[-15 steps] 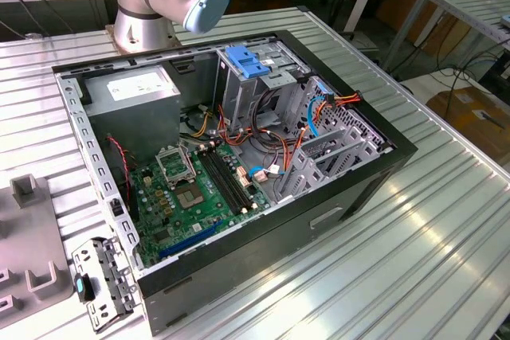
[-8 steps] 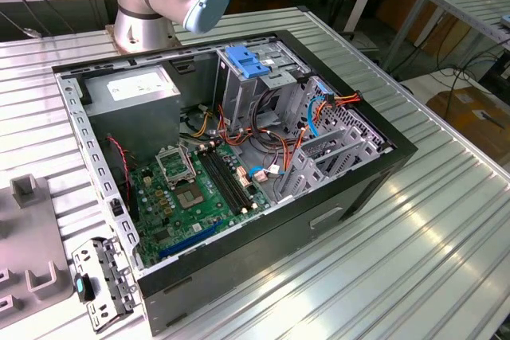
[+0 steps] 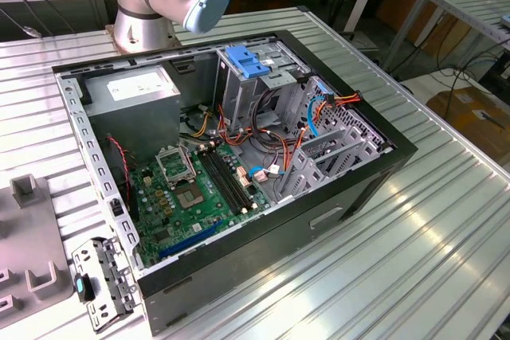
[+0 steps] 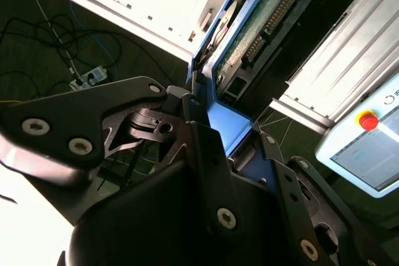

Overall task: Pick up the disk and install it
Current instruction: 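Pick up the disk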

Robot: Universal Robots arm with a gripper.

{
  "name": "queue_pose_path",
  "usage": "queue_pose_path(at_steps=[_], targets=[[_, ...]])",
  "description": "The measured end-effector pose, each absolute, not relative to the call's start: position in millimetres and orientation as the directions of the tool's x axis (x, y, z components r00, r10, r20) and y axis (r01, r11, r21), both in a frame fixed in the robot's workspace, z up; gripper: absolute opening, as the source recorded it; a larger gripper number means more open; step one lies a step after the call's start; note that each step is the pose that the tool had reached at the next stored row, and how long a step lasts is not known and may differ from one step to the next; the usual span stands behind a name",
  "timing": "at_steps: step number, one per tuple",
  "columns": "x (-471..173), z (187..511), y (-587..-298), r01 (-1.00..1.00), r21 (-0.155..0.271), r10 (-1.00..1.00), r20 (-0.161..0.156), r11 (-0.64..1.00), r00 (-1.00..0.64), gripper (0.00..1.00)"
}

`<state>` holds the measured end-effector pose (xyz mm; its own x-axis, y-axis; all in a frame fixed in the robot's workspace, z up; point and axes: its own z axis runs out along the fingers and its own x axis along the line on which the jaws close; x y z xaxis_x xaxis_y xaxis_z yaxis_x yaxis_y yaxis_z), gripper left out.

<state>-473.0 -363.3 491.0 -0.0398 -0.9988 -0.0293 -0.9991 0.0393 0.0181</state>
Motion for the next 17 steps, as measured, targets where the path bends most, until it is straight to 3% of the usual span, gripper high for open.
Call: queue_pose_path(at_steps=[17], targets=[[-459.1, 490.9, -363.3, -0.999, 0.018, -0.999, -0.029, 0.039, -0.04, 0.37]])
